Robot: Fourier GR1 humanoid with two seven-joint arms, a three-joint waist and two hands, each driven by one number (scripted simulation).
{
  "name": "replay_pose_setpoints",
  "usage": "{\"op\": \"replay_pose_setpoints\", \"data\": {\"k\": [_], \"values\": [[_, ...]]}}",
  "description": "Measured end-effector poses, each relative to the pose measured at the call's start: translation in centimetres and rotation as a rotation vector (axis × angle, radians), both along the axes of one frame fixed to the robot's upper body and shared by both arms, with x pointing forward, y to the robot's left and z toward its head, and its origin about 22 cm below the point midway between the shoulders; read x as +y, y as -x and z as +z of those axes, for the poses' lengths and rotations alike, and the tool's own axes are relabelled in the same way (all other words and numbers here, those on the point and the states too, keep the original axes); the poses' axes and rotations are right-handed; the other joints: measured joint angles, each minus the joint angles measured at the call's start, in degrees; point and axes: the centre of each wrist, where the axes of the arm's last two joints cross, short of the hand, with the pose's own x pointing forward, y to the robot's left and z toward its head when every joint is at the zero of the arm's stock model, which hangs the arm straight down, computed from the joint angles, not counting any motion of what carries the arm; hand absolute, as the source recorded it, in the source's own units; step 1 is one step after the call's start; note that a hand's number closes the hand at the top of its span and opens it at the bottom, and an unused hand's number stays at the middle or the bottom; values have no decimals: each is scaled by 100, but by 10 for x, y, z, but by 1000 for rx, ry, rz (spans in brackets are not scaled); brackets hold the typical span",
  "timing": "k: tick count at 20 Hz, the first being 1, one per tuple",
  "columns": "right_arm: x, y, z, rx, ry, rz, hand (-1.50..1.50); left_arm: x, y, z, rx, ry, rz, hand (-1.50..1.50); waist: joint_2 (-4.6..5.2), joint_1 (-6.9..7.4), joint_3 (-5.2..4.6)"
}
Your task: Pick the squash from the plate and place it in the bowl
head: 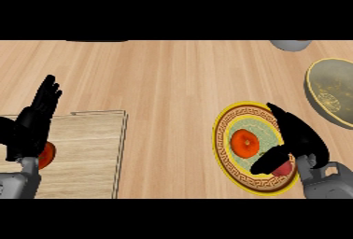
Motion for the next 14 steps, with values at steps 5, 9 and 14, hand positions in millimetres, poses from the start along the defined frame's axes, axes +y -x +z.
{"op": "replay_pose_setpoints", "data": {"k": [5,9,14], "values": [[9,-4,-11,-28,107,20,-150,-1,-5,-2,-1,4,1,0,-2,-49,2],[16,-9,-24,-20,122,12,-150,-4,-4,-4,3,8,3,0,-5,-55,3],[23,-13,-39,25,96,5,-150,2,-5,2,8,5,5,0,-6,-63,5]]}}
